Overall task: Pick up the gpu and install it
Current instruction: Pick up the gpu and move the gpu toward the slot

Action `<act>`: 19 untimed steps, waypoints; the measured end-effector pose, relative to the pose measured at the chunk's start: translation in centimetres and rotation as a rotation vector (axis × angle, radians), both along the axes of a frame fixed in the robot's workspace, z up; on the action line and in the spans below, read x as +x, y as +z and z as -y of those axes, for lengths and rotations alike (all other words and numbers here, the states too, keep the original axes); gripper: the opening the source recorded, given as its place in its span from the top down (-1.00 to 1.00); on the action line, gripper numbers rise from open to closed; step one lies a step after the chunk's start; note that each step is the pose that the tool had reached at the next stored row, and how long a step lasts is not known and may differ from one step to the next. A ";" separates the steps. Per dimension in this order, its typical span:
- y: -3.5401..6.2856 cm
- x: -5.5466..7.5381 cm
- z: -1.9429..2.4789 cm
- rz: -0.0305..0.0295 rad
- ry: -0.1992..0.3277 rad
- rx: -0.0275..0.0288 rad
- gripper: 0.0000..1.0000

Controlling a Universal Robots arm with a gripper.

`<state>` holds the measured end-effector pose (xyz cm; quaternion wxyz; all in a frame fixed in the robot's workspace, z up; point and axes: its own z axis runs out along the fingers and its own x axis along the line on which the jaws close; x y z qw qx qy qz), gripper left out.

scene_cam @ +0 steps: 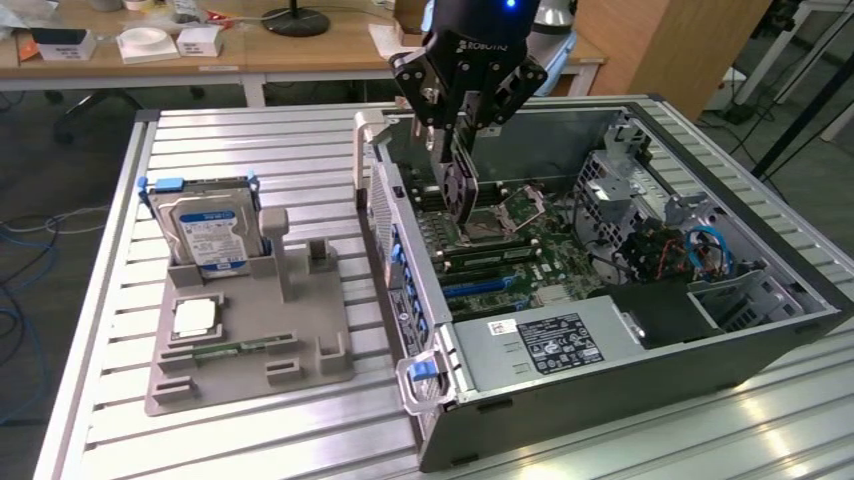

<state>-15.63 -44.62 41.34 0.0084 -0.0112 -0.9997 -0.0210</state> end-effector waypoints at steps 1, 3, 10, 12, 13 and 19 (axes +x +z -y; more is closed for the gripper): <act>0.00 0.0 0.00 0.0000 0.000 0.0000 0.48; 0.00 0.0 0.00 0.0000 0.000 0.0000 0.48; -0.01 0.2 0.00 -0.0001 0.000 0.0002 0.48; 0.01 1.0 0.00 -0.0008 0.000 -0.0001 0.48; 0.00 1.4 0.00 -0.0010 0.000 -0.0001 0.48; 0.00 4.1 0.00 -0.0014 0.001 0.0001 0.48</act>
